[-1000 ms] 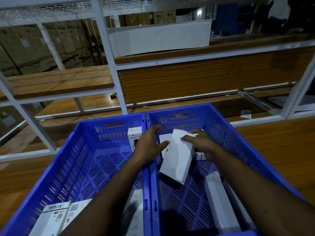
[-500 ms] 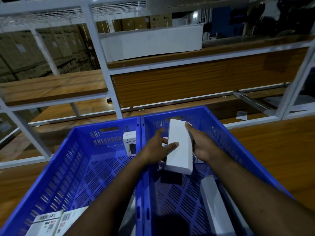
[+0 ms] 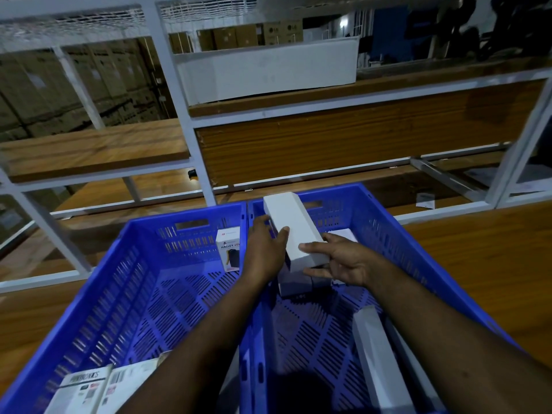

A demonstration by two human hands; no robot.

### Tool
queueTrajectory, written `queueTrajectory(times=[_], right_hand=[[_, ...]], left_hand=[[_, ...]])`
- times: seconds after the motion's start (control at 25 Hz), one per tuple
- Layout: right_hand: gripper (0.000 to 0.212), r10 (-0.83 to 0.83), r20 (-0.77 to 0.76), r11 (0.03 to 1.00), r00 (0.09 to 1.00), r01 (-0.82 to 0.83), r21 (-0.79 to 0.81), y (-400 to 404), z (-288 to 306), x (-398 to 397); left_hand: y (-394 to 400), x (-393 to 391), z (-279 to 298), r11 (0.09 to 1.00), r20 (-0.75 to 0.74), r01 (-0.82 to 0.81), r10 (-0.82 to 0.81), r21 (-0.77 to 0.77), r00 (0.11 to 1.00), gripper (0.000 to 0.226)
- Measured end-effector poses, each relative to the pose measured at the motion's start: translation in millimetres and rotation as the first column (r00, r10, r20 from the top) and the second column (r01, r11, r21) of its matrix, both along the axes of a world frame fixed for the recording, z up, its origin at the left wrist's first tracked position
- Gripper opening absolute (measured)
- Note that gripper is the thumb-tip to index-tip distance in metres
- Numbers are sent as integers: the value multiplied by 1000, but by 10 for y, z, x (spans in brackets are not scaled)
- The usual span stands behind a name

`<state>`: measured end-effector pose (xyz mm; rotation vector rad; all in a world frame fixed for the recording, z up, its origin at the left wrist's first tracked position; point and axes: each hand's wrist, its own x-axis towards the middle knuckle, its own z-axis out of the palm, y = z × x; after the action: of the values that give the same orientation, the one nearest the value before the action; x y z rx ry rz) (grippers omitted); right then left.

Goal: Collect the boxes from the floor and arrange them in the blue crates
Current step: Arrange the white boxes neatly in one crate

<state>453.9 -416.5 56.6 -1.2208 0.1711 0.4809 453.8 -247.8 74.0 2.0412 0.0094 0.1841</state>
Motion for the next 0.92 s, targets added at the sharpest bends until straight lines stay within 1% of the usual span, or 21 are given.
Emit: queueTrajectory(times=[0.12, 0.2, 0.28, 0.36, 0.44, 0.56, 0.6, 0.72, 0.76, 0.8, 0.84, 0.88, 0.92], right_hand=[[56, -205, -11, 979, 979, 205, -3, 12, -61, 100], [50, -361, -43, 933, 932, 361, -21, -55, -136, 174], [47, -467, -92, 884, 879, 466, -35, -158, -209, 206], [49, -540, -133, 841, 831, 539, -47, -267, -329, 227], [53, -577, -153, 816, 803, 577, -50, -345, -453, 242], [64, -623, -195, 776, 758, 630, -32, -421, -615, 226], [64, -633, -217, 764, 744, 645, -19, -434, -657, 230], [50, -644, -209, 747, 736, 664, 38, -393, -610, 197], [47, -646, -240, 734, 725, 676, 66, -358, -585, 180], [46, -660, -268, 718, 701, 695, 50, -350, -570, 168], [46, -660, -305, 704, 687, 707, 69, -341, -587, 183], [46, -669, -324, 685, 669, 724, 83, -306, -587, 202], [48, -685, -334, 668, 647, 741, 66, -282, -662, 276]], left_hand=[[41, -13, -33, 1000, 35, 5, -6, 28, 999, 56], [46, -10, -90, 995, 87, 10, -19, 101, 996, 56], [32, -17, -125, 985, 122, 19, -41, 174, 992, 55], [23, -22, -137, 987, 129, 21, -42, 160, 991, 53], [17, -32, -131, 990, 135, 12, -32, 142, 990, 50], [16, -27, -155, 988, 146, 13, -36, 155, 989, 45], [15, -26, -162, 987, 152, 14, -38, 157, 988, 43], [25, -4, -182, 988, 168, 10, -37, 157, 985, 38], [29, 4, -188, 987, 172, 8, -36, 160, 985, 36], [30, 8, -192, 986, 176, 6, -35, 165, 984, 34], [30, 8, -194, 986, 176, 6, -36, 168, 984, 32], [31, 10, -200, 986, 178, 8, -38, 168, 983, 31], [33, 14, -210, 986, 182, 9, -40, 169, 983, 30]])
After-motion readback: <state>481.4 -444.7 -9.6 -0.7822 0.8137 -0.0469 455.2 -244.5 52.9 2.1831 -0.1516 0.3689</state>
